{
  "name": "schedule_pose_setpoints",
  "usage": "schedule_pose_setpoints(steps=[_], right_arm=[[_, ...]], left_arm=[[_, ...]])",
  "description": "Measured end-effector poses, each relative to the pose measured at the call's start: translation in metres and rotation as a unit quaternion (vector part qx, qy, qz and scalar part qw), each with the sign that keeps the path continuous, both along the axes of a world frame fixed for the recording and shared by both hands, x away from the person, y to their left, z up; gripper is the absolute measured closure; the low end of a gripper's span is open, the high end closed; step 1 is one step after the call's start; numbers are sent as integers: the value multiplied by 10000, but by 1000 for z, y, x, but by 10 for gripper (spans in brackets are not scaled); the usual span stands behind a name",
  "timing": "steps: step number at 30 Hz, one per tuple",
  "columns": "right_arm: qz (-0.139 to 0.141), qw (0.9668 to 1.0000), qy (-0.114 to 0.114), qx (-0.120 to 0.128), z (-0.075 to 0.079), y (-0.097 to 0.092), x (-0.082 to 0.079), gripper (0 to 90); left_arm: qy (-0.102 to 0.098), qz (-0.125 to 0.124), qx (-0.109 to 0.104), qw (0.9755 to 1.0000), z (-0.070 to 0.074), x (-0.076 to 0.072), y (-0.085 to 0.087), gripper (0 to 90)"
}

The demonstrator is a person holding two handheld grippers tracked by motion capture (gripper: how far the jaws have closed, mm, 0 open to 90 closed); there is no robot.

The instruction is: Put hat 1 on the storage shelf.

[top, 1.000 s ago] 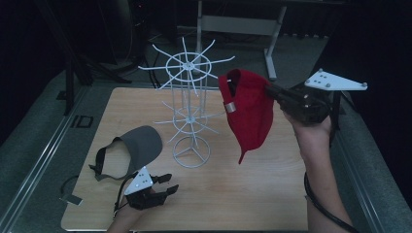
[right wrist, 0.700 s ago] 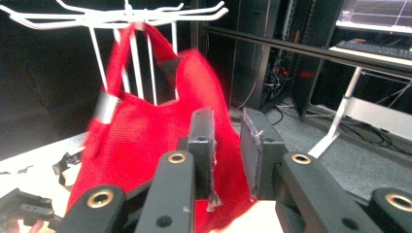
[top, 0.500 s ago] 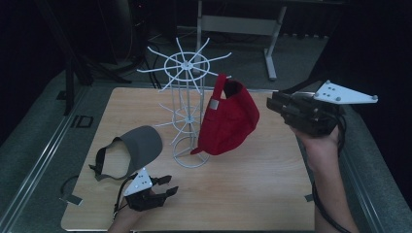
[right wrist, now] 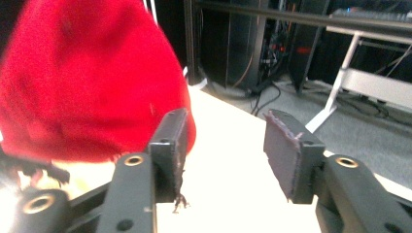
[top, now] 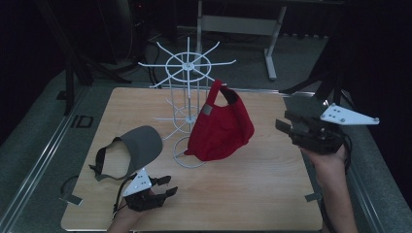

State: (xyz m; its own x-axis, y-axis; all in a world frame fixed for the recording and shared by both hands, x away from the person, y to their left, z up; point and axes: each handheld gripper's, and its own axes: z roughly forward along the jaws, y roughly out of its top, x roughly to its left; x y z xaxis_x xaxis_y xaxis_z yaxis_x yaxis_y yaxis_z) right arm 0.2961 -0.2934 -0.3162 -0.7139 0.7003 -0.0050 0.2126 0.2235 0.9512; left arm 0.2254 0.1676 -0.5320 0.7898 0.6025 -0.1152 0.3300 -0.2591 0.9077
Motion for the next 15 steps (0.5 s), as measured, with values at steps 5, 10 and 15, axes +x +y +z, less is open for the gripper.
schedule_pose_setpoints(steps=[5,10,15], right_arm=[[-146,9996,226,-115,-29,-9,3,389],[-270,9986,454,-42,-57,-20,8,312],[-526,9958,742,-43,-87,-29,12,185]], left_arm=[[8,9,-4,10000,0,0,0,520],[25,11,10,10000,-1,0,0,520],[27,14,17,10000,-1,0,1,520]])
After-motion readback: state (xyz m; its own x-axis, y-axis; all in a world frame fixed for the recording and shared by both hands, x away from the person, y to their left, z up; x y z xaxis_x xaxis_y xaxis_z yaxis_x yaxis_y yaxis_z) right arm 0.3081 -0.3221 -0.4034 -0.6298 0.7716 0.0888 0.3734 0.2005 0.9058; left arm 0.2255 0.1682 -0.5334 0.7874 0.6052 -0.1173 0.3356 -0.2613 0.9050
